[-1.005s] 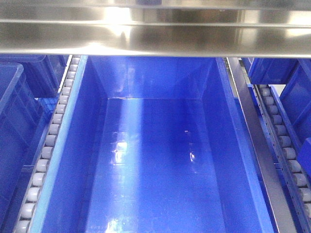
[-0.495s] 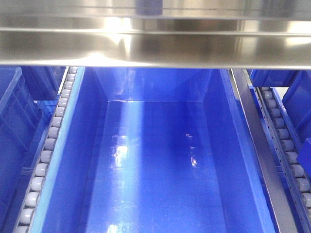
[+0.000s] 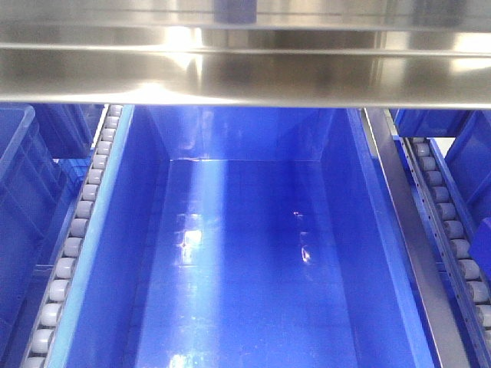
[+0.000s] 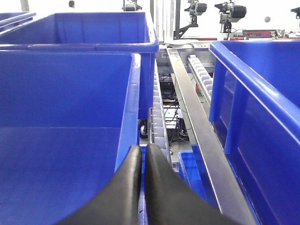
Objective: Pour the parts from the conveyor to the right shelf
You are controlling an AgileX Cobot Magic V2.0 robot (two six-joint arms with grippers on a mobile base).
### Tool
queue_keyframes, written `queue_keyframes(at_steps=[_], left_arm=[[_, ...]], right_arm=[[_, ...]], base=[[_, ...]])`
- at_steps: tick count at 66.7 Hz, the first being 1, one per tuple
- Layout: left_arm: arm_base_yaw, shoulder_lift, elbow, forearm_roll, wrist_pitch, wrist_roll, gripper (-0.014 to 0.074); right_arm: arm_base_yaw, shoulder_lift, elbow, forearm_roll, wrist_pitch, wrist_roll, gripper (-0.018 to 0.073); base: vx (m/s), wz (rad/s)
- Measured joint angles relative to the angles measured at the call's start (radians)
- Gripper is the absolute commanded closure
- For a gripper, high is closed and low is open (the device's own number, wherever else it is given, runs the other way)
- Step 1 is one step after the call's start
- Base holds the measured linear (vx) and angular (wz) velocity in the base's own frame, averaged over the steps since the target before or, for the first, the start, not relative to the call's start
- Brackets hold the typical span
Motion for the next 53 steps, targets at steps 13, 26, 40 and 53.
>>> queue_keyframes(at_steps=[13, 26, 40, 53], left_arm=[[0.0, 0.0, 0.0, 0.0, 0.0, 0.0, 0.0603], [0.0, 0.0, 0.0, 0.0, 0.0, 0.0, 0.0603], [0.0, 0.0, 0.0, 0.0, 0.0, 0.0, 0.0603], [0.0, 0.0, 0.0, 0.0, 0.0, 0.0, 0.0603]], right_arm=[[0.0, 0.0, 0.0, 0.0, 0.0, 0.0, 0.0567], [0.0, 0.0, 0.0, 0.0, 0.0, 0.0, 0.0567], [0.0, 0.0, 0.0, -0.001, 0.0, 0.0, 0.0566], [0.0, 0.028, -0.032, 0.01, 0.007, 0.0, 0.0564]], base=[[0.0, 0.0], [0.0, 0.0], [0.0, 0.0], [0.0, 0.0]])
